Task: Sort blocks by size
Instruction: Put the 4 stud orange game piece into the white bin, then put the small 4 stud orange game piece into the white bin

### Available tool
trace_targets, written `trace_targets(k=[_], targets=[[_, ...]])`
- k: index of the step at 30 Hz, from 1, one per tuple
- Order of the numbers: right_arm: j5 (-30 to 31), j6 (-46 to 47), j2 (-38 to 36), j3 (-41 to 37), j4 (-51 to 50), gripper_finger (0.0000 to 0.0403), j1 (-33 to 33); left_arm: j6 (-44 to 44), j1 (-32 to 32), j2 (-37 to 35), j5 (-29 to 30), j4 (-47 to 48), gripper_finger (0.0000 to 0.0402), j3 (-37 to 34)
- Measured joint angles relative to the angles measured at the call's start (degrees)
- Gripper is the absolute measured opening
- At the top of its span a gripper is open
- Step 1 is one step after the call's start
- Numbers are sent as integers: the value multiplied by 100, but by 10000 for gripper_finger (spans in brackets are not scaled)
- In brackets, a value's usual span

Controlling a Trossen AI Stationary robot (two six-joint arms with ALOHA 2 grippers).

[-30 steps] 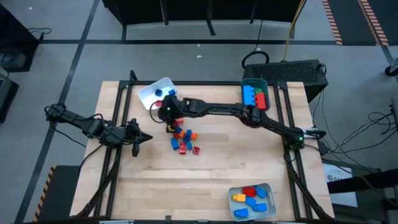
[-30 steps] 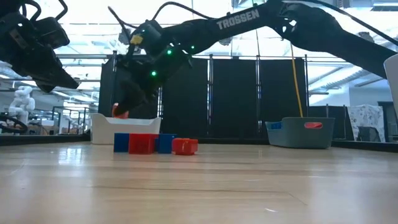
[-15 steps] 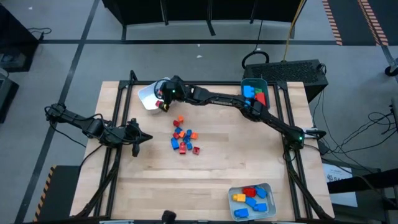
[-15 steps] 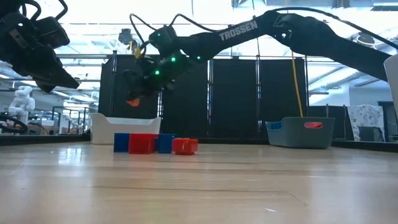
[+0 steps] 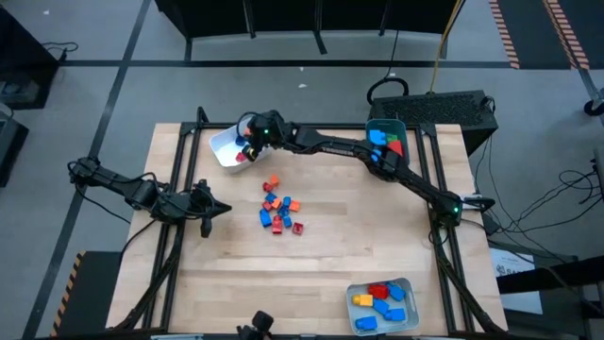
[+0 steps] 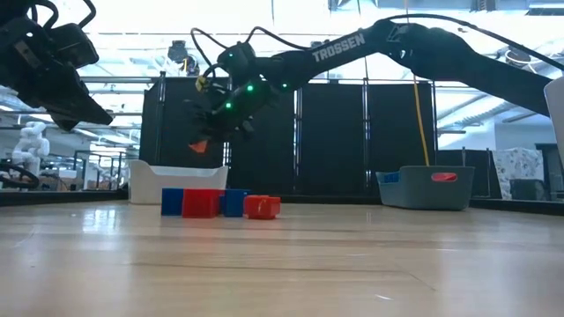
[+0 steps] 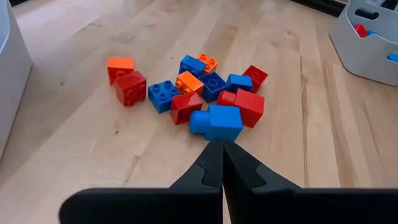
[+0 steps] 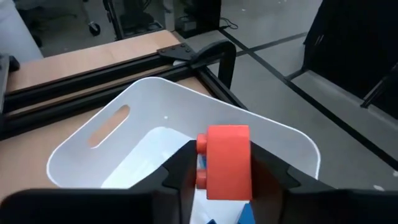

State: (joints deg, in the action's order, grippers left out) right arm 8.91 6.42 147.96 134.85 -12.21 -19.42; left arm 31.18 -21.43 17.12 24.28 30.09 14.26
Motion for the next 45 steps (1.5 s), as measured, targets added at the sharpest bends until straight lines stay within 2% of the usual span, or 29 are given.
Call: trace_targets(k=[3,8,13,18,23,25,40,45], targets=[[2,-20,0,0,0,129,-2,2,0,0,2,0,2,0],[-59,-93,0,0,23,136,0,4,1,0,2,0,2,0],[-870,-300,-103,0,-327,137,67,7,0,0,2,0,2,0],[-876,-621,-576,28,-1717,136,375,0,0,0,2,4,2,0],[-540,109,-634,9,-3575,133,572,0,2,0,2,4,2,2],[-397,201,-561,-4,-4013,136,652,0,0,0,2,2,2,2],[-140,728,-466,-15,-4085,204,815,151,0,9,-73,0,2,2],[53,754,-418,-13,-3897,210,815,151,0,9,-88,0,2,2]])
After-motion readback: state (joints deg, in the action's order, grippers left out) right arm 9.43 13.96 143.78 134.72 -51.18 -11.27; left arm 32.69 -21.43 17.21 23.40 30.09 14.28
